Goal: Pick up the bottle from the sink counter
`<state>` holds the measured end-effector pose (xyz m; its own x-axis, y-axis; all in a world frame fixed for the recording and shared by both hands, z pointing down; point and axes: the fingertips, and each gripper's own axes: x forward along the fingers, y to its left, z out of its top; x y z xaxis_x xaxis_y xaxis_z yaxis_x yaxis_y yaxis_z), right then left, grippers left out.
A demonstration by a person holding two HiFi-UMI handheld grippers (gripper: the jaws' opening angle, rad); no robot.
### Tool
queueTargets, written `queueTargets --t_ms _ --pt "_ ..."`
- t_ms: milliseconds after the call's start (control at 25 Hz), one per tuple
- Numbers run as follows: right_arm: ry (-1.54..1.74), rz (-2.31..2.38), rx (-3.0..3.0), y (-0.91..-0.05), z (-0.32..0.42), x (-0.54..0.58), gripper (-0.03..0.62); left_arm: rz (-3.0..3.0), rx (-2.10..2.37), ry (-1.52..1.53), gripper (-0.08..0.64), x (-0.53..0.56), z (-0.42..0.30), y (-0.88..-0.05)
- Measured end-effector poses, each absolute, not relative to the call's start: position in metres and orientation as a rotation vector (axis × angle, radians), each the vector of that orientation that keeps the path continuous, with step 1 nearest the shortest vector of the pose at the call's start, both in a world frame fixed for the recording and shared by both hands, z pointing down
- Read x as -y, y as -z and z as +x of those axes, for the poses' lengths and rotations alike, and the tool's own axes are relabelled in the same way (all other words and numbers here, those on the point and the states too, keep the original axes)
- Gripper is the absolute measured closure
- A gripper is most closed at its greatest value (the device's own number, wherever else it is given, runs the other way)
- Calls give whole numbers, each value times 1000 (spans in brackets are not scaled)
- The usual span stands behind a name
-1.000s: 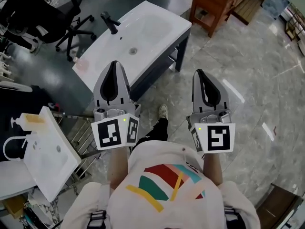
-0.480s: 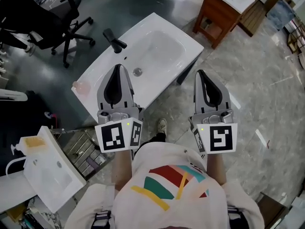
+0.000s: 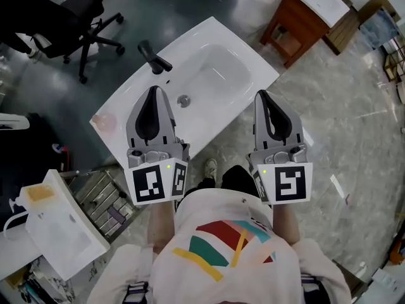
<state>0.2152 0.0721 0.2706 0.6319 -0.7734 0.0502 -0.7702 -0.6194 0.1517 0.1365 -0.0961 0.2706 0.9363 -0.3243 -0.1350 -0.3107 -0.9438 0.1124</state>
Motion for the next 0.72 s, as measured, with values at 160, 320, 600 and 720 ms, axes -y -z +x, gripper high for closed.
queueTargets --t_ms 160,320,600,720 --pt "40 2650 1366 -269 219 -61 580 3001 582 246 541 101 131 -262" --pt "68 2592 1481 -266 224 -45 580 2998 708 247 541 103 121 -257" --pt "112 2393 1831 -260 226 9 580 2931 1097 236 541 119 93 -247" --pt "135 2302 1964 -255 218 30 580 2887 1250 241 541 124 75 -243"
